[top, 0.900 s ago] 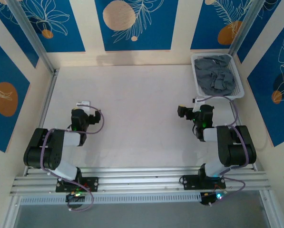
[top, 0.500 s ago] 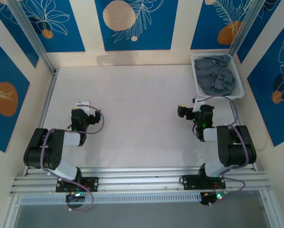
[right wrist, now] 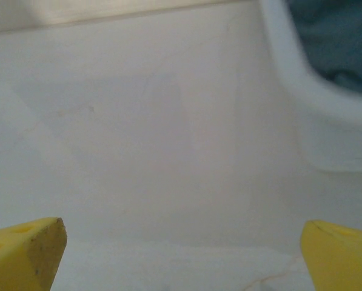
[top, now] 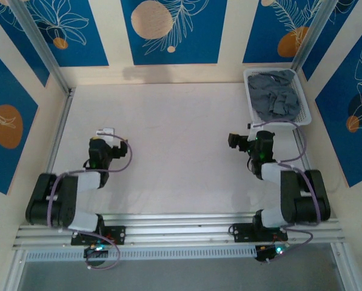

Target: Fold the inside-out t-shirt

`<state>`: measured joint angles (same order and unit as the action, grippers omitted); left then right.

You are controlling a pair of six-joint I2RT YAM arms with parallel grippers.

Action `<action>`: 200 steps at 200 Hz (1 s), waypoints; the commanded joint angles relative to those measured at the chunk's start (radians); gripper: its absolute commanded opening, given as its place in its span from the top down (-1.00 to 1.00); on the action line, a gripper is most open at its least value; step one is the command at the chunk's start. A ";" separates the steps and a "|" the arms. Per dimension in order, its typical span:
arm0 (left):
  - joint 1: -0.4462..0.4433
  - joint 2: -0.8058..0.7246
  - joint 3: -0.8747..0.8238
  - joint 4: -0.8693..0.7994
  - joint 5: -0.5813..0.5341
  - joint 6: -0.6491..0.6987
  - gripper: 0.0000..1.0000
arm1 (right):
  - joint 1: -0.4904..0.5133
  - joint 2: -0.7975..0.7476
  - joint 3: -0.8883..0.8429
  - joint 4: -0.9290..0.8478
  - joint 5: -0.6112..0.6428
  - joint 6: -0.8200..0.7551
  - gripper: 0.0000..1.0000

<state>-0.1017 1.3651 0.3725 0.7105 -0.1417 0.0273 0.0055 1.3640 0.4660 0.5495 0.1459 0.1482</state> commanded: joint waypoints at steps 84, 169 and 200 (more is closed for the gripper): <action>-0.405 -0.533 0.215 -0.700 0.179 -0.295 -0.98 | -0.261 0.456 1.142 -1.049 -0.132 0.595 -0.95; -0.502 -0.583 0.204 -0.827 0.120 -0.241 -0.99 | -0.247 1.217 2.082 -1.426 -0.094 0.490 0.40; -0.502 -0.560 0.219 -0.835 0.066 -0.234 -0.98 | -0.212 1.078 2.071 -1.358 -0.144 0.391 1.00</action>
<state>-0.5930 0.7956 0.5728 -0.0982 -0.0174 -0.2264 -0.2474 2.5999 2.5023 -0.8097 0.0669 0.6323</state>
